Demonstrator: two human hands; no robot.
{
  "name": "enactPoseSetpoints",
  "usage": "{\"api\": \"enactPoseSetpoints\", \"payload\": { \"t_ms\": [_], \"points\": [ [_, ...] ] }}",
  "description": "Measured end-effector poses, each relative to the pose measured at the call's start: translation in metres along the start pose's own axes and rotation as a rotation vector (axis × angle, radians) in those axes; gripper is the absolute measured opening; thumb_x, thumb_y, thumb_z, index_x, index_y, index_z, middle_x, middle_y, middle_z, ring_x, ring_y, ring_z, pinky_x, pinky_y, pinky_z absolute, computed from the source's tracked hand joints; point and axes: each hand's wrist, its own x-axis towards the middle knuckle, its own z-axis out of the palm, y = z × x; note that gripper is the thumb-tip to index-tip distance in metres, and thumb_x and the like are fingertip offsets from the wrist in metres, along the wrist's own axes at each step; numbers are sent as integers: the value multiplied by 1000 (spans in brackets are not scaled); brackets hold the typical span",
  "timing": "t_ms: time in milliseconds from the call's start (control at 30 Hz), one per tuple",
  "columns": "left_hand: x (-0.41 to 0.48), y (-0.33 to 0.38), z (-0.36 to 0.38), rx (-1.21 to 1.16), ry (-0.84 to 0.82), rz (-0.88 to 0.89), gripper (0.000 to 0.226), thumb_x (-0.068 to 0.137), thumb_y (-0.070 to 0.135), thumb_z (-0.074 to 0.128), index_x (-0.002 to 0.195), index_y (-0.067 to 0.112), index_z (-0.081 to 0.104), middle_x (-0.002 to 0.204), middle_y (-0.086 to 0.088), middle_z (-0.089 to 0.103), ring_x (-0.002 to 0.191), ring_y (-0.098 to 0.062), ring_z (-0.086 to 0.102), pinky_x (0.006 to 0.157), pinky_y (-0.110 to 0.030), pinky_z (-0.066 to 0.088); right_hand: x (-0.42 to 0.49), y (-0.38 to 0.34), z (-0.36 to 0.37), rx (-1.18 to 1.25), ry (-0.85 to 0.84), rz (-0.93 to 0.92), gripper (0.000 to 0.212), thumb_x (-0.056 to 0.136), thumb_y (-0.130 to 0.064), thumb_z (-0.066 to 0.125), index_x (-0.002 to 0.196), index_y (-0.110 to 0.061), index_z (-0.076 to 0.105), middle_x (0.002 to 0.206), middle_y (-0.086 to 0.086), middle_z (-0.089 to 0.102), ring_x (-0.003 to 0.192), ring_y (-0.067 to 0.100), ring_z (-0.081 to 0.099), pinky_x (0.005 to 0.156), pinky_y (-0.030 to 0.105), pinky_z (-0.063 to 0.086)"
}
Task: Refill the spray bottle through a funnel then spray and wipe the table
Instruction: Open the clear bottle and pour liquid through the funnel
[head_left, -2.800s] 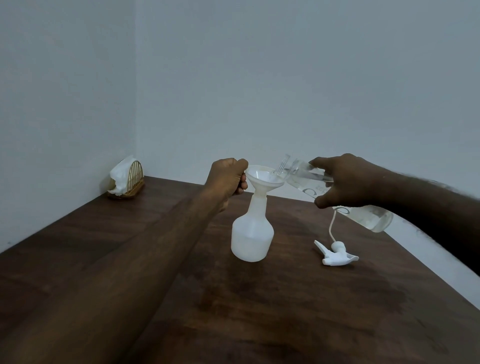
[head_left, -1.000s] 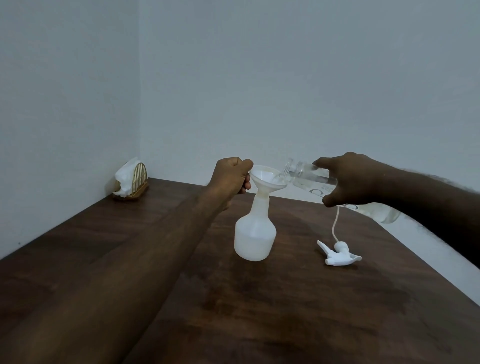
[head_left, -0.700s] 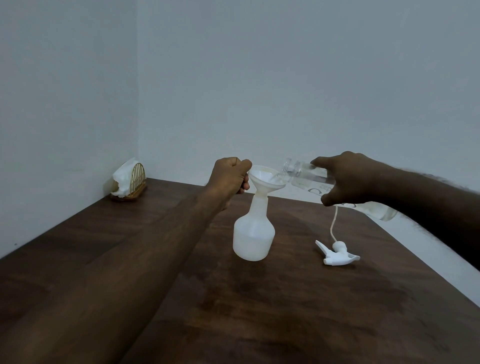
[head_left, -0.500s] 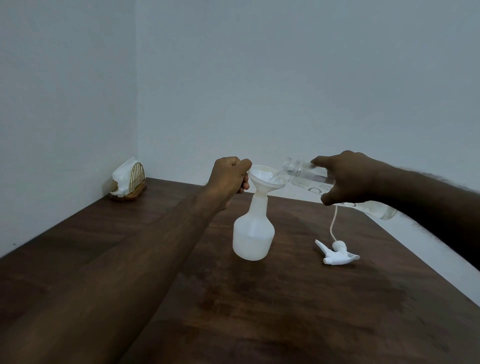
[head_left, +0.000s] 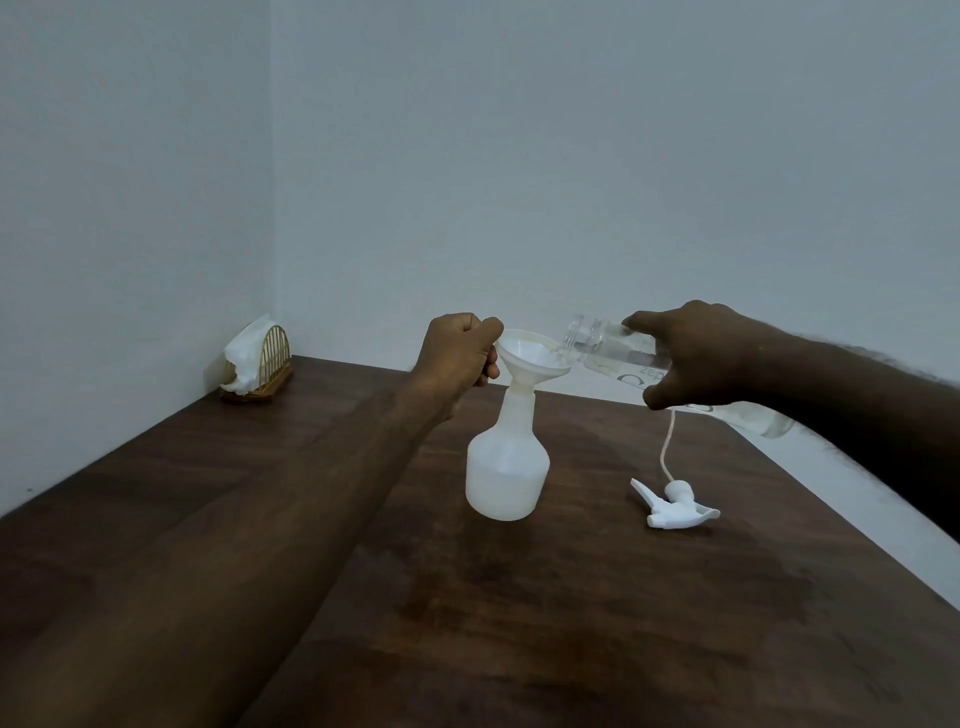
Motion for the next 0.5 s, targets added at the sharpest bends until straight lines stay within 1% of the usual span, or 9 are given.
{"api": "enactPoseSetpoints", "payload": {
  "t_ms": [67, 200, 367, 500],
  "points": [
    [0, -1, 0, 5, -3, 0, 13, 89, 14, 53, 80, 5, 57, 60, -8, 53, 40, -9, 50, 51, -27, 43, 0, 0, 0, -5, 0, 3, 82, 70, -41, 77, 143, -31, 41, 91, -2, 61, 88, 23, 53, 79, 35, 51],
    [0, -1, -1, 9, -5, 5, 14, 88, 14, 53, 77, 6, 55, 59, -8, 53, 41, -10, 50, 51, -27, 43, -1, 0, 0, -6, -4, 7, 82, 70, -41, 76, 143, -31, 40, 96, 0, 65, 89, 24, 54, 80, 37, 52],
    [0, 0, -1, 12, -9, 10, 14, 88, 13, 53, 75, 7, 53, 57, -7, 51, 41, -11, 49, 51, -27, 42, -2, 0, -1, -21, -2, 4, 83, 69, -42, 76, 143, -32, 40, 93, -2, 61, 88, 23, 54, 81, 38, 53],
    [-1, 1, -2, 21, -12, 13, 14, 88, 14, 53, 76, 7, 53, 57, -7, 52, 41, -10, 49, 51, -26, 43, -3, 1, -1, -12, -8, 6, 83, 68, -42, 76, 143, -32, 40, 99, 0, 66, 91, 25, 57, 81, 39, 54]
  ]
}}
